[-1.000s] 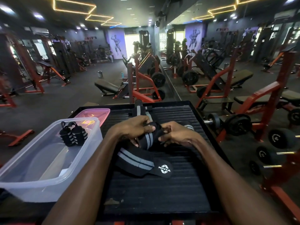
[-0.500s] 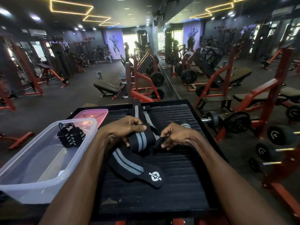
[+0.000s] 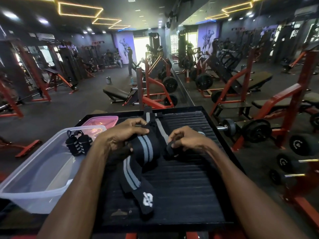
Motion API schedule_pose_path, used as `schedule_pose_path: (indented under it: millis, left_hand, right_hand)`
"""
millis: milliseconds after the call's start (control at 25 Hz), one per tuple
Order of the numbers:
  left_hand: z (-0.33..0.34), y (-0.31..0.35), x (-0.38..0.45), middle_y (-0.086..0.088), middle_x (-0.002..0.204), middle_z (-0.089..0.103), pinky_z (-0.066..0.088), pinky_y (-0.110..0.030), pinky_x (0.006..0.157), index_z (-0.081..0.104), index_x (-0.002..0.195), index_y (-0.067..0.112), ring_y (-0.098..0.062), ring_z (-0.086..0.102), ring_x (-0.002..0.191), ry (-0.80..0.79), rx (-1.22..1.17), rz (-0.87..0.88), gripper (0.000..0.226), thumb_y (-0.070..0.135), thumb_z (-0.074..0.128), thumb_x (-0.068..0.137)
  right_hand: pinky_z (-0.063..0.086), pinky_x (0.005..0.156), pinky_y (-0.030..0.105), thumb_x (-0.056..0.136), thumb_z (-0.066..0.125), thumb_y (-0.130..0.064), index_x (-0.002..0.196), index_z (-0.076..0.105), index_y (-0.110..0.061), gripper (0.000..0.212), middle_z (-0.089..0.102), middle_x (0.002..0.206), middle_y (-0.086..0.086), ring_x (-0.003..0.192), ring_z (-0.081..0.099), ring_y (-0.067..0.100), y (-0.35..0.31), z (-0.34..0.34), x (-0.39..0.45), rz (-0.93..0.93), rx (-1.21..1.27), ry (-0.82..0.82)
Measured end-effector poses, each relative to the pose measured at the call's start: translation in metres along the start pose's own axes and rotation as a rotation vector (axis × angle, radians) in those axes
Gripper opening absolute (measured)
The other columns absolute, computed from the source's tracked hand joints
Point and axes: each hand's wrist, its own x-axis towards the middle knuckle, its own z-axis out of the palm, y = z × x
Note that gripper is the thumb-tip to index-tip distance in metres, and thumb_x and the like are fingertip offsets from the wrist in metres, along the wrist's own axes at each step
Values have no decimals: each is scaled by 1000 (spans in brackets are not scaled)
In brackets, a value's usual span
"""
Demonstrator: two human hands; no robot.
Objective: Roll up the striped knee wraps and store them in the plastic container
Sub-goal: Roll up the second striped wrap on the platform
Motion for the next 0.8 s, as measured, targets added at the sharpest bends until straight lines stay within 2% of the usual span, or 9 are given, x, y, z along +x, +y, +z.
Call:
schedule_pose_path:
  millis: [80, 120, 200, 280, 360, 480, 560, 680, 800]
  left_hand:
    - [15, 7, -3, -12, 85, 63, 56, -34, 43, 54, 91, 12, -24, 65, 69, 31, 31, -82, 8, 8, 60, 96]
    - [23, 9, -2, -13, 83, 63, 57, -37, 41, 52, 89, 9, -26, 66, 66, 57, 20, -103, 10, 8, 56, 98]
    - [38, 12, 4, -15, 80, 66, 58, -39, 43, 54, 90, 4, -29, 68, 65, 122, -71, -89, 10, 8, 53, 100]
    - [46, 14, 12, -10, 71, 68, 53, -31, 44, 54, 90, 5, -22, 65, 58, 164, -168, -43, 14, 12, 50, 102]
    - [49, 7, 19, -9, 69, 64, 53, -29, 50, 52, 87, 10, -21, 60, 56, 182, -160, -13, 21, 21, 48, 104]
    - [47, -12, 25, -10, 77, 67, 49, -30, 55, 59, 85, 13, -21, 62, 62, 221, 65, 33, 29, 30, 46, 105]
    - [52, -23, 23, -3, 81, 71, 46, -30, 61, 65, 83, 18, -16, 63, 67, 163, 311, 72, 34, 37, 46, 104]
    - [63, -32, 17, 8, 88, 70, 46, -27, 73, 69, 86, 29, -8, 65, 84, 35, 619, 138, 30, 47, 49, 100]
    - [67, -27, 7, 5, 93, 74, 50, -24, 82, 75, 93, 24, -7, 66, 90, -151, 492, 216, 18, 34, 61, 97]
  right_hand:
    - [47, 69, 27, 84, 76, -11, 93, 73, -7, 10, 74, 85, 4, 74, 66, 12, -13, 3, -1, -123, 93, 80]
    - [45, 67, 26, 84, 78, -20, 96, 73, -9, 16, 71, 85, 4, 72, 62, 12, -16, 6, -2, -147, 164, 31]
    - [48, 70, 27, 79, 81, -38, 112, 67, -18, 41, 68, 99, 2, 82, 62, 14, -17, 13, -1, -146, 162, -105]
    - [54, 85, 33, 71, 85, -45, 126, 58, -25, 64, 65, 117, 1, 103, 65, 14, -13, 22, 2, -140, 50, -81]
    - [56, 86, 33, 76, 85, -31, 125, 59, -23, 56, 67, 117, 0, 107, 65, 15, -12, 27, 5, -170, 98, 19]
    - [58, 77, 35, 83, 72, -7, 112, 67, -23, 33, 73, 105, -2, 98, 69, 16, -12, 26, 9, -215, 166, 192]
    - [57, 87, 45, 82, 65, -7, 104, 71, -24, 28, 75, 100, -3, 96, 70, 18, -7, 22, 14, -206, 115, 348]
    - [57, 88, 49, 84, 61, -8, 92, 70, -26, 22, 75, 94, 0, 92, 71, 20, -1, 13, 18, -152, 147, 468]
    - [59, 84, 45, 86, 61, -3, 86, 68, -28, 26, 74, 91, 1, 90, 71, 23, -1, 5, 15, -105, 225, 513]
